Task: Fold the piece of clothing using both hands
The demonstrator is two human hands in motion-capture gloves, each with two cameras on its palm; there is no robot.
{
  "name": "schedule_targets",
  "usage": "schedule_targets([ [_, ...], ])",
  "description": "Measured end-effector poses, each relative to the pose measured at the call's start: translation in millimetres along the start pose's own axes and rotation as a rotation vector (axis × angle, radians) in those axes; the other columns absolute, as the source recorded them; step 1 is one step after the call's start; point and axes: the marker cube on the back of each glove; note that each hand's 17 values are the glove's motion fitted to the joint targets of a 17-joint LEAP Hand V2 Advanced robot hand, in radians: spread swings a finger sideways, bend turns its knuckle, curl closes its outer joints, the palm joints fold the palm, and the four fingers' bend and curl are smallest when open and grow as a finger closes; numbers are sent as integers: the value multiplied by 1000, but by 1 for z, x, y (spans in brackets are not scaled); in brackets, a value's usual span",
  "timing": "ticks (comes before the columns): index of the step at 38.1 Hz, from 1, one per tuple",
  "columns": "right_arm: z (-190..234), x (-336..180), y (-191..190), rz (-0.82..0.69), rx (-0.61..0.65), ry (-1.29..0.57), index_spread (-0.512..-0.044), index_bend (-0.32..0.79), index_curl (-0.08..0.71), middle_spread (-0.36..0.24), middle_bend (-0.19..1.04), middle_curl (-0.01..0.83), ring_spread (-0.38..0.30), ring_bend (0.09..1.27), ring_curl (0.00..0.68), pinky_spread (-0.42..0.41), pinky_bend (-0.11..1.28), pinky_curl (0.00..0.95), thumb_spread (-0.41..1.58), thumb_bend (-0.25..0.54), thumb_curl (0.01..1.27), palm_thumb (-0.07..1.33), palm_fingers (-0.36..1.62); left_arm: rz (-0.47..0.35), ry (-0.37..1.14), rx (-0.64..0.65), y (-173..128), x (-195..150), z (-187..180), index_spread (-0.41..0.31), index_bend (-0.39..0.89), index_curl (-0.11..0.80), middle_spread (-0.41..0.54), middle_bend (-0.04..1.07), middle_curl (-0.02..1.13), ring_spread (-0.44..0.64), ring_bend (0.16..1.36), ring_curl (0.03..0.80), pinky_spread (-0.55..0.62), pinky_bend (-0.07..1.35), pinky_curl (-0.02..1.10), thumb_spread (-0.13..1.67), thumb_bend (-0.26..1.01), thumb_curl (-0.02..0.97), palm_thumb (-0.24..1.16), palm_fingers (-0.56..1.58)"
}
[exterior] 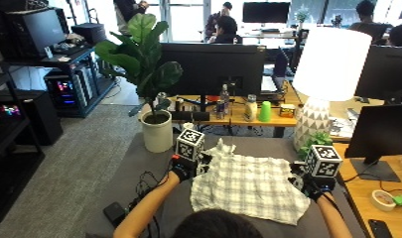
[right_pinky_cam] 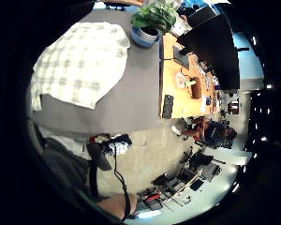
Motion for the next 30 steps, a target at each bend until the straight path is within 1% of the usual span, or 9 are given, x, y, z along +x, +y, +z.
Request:
schedule_targets([
  [1, 0, 0, 0, -1, 0, 2, -177, 155, 40, -1, 185, 41, 60, 293, 45, 115, 405, 90, 435, 267, 72, 394, 312, 2, 4, 2, 0, 1, 0, -23, 143, 40, 80, 132, 22, 95, 500, 100, 175, 306, 59, 401, 11, 10, 35, 351],
  [3, 0, -2, 1, -6, -3, 9, -218, 160, 72, -1, 187, 64, 77, 307, 72, 142, 422, 126, 586, 294, 91, 435, 303, 7, 17, 6, 2, 4, -2, -29, 145, 62, 101, 137, 48, 116, 544, 143, 222, 323, 94, 531, 7, 20, 37, 327],
  [5, -1, -3, 2, -12, -10, 15, -246, 189, 106, 5, 197, 88, 90, 305, 92, 164, 414, 147, 714, 318, 110, 473, 323, 8, 23, 0, 4, 7, -2, -33, 135, 79, 100, 166, 78, 121, 578, 176, 257, 333, 121, 637, 5, 33, 43, 333],
  [11, -1, -1, -5, -15, -3, 23, -298, 177, 164, 9, 205, 144, 117, 304, 129, 204, 400, 189, 974, 334, 148, 518, 320, 10, 3, -25, 7, 8, 0, -40, 140, 123, 101, 178, 131, 127, 622, 226, 305, 346, 170, 851, -10, 66, 44, 312],
  [19, -6, -5, -7, -26, -21, 7, -318, 151, 202, 11, 218, 205, 125, 326, 166, 226, 380, 221, 1153, 311, 182, 534, 346, 18, 46, -40, 4, 8, 10, -44, 154, 173, 115, 169, 171, 136, 644, 252, 338, 361, 212, 989, -17, 103, 35, 283],
  [23, 10, 1, -16, -21, -43, 4, -323, 141, 212, 11, 220, 229, 121, 340, 183, 231, 379, 237, 1203, 294, 196, 539, 352, 38, 64, -74, 5, 13, 21, -46, 154, 193, 118, 170, 187, 138, 651, 260, 346, 362, 228, 1024, -18, 120, 30, 275],
  [25, 23, 4, -20, -17, -66, 4, -324, 134, 215, 12, 220, 239, 113, 366, 199, 233, 376, 244, 1221, 286, 202, 542, 373, 63, 78, -129, 9, 20, 35, -49, 157, 203, 121, 167, 193, 139, 650, 263, 341, 368, 236, 1037, -18, 127, 28, 276],
  [28, 42, 7, -18, -19, -103, -1, -326, 123, 215, 12, 218, 253, 101, 391, 215, 229, 381, 254, 1243, 272, 211, 547, 387, 125, 110, -266, 16, 37, 75, -51, 156, 216, 123, 159, 199, 139, 648, 266, 326, 387, 252, 1042, -21, 139, 21, 282],
  [30, 52, 8, -16, -21, -123, -6, -326, 118, 215, 12, 221, 263, 98, 402, 226, 229, 387, 263, 1255, 264, 217, 550, 392, 173, 125, -364, 21, 49, 107, -54, 112, 208, 112, 139, 195, 99, 684, 277, 261, 460, 276, 1000, -32, 150, 9, 342],
])
